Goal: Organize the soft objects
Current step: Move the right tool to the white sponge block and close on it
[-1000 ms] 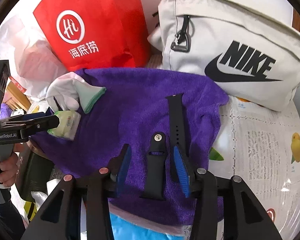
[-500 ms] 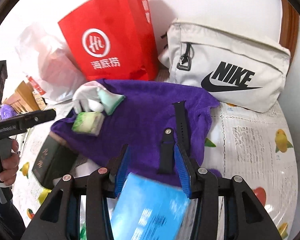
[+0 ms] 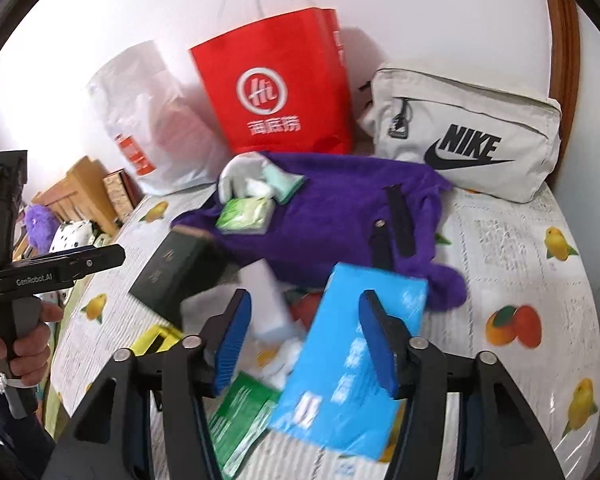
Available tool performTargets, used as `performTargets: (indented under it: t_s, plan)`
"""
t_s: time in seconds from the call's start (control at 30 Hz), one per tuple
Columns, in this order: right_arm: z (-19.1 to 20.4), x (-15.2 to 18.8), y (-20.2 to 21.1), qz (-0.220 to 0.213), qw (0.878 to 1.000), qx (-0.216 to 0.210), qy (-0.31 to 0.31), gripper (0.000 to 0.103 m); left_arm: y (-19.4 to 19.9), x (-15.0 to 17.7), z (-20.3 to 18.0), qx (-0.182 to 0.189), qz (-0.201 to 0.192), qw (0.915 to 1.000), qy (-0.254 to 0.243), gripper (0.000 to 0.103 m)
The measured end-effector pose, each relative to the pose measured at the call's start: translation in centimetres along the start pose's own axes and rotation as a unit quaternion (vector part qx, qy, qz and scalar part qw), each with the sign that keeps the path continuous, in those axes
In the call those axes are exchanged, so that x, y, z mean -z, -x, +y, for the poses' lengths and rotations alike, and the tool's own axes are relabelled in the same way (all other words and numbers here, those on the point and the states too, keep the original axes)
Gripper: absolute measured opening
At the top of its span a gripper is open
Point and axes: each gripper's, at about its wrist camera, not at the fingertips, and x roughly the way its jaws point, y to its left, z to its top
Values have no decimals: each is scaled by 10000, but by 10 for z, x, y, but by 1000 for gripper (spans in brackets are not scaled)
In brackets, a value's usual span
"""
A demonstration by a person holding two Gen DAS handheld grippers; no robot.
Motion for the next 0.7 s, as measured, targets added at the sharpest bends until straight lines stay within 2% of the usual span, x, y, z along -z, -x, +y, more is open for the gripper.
performTargets:
  t_s: [0.17,0.43,0.47,0.57,0.7]
  plan:
    - [28,19,-7,135,9994,-152,272,58,6,30,11,-45,36,10000,1,94]
    - [49,12,-48,323,9960,70,826,57,3,50,29,129,184,9996,175,94]
    - [50,11,-53,354,9953,133,896,55,2,51,31,155,193,9995,190,94]
    - [53,9,-73,585,9917,243,1116,41,-5,52,33,157,282,9994,142,94]
    - [55,9,-95,888,9869,271,1318,38,-11,49,38,210,298,9992,177,94]
